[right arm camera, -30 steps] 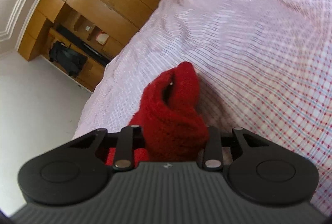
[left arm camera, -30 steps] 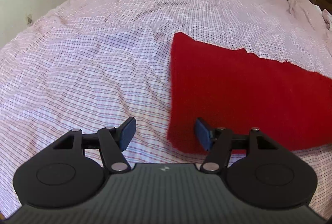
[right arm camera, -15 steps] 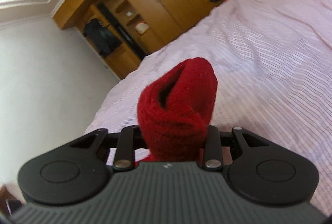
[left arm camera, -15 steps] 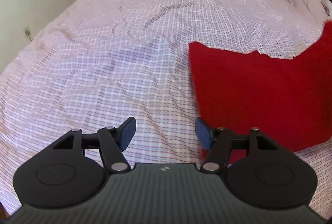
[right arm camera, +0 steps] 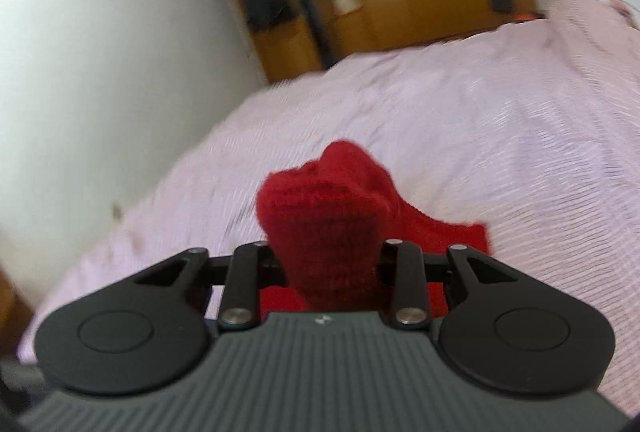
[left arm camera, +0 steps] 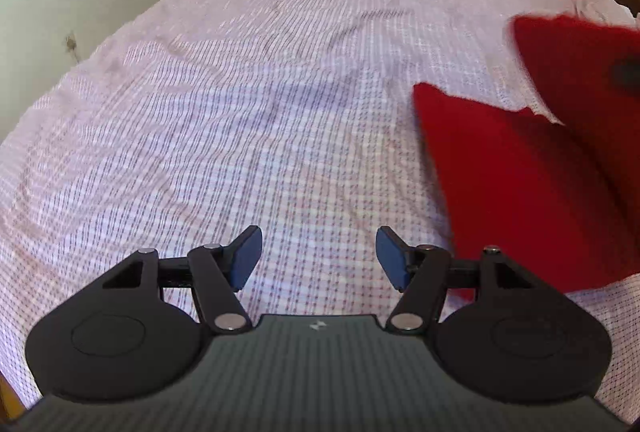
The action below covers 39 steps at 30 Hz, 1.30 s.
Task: Fold small clothes
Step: 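Lift the corner with the right gripper and fold it over the cardigan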
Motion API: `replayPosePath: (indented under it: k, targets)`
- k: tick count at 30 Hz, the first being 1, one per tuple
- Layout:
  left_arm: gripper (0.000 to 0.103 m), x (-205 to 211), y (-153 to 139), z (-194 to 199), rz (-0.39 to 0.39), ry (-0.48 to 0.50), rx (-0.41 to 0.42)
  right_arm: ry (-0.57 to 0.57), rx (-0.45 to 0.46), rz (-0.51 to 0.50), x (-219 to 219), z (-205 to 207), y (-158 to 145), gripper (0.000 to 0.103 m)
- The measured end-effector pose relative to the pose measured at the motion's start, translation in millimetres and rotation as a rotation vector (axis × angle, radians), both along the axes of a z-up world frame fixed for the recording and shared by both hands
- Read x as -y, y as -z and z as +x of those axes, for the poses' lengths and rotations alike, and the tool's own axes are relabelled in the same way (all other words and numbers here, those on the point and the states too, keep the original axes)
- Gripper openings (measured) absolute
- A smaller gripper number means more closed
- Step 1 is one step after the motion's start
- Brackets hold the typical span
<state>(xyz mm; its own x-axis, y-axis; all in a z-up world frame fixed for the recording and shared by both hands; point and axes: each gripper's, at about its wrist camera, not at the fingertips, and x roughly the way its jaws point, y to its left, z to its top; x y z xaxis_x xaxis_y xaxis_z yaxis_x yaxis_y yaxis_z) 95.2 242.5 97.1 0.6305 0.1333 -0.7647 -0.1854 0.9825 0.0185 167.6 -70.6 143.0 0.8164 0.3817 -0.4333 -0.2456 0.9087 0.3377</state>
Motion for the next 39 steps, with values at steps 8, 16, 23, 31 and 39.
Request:
replayPosePath:
  k: [8,16,23,31,39]
  targets:
    - [0.069,-21,14,-5,-0.043,-0.03,-0.008,-0.125,-0.001,-0.22,-55,-14,54,0.034]
    - [0.069,-40,19,-10,-0.077,-0.052,0.002,-0.111,0.139,-0.252,-62,-23,15,0.033]
    - [0.069,-50,21,-16,-0.111,-0.07,0.011,-0.252,0.159,-0.467,-109,-53,71,0.036]
    - [0.069,-37,-2,-14,-0.203,-0.045,0.071,-0.27,0.099,-0.364,-91,-69,42,0.051]
    - [0.069,9,-43,4,-0.218,0.061,0.148,-0.306,0.094,-0.163,-46,-102,13,0.058]
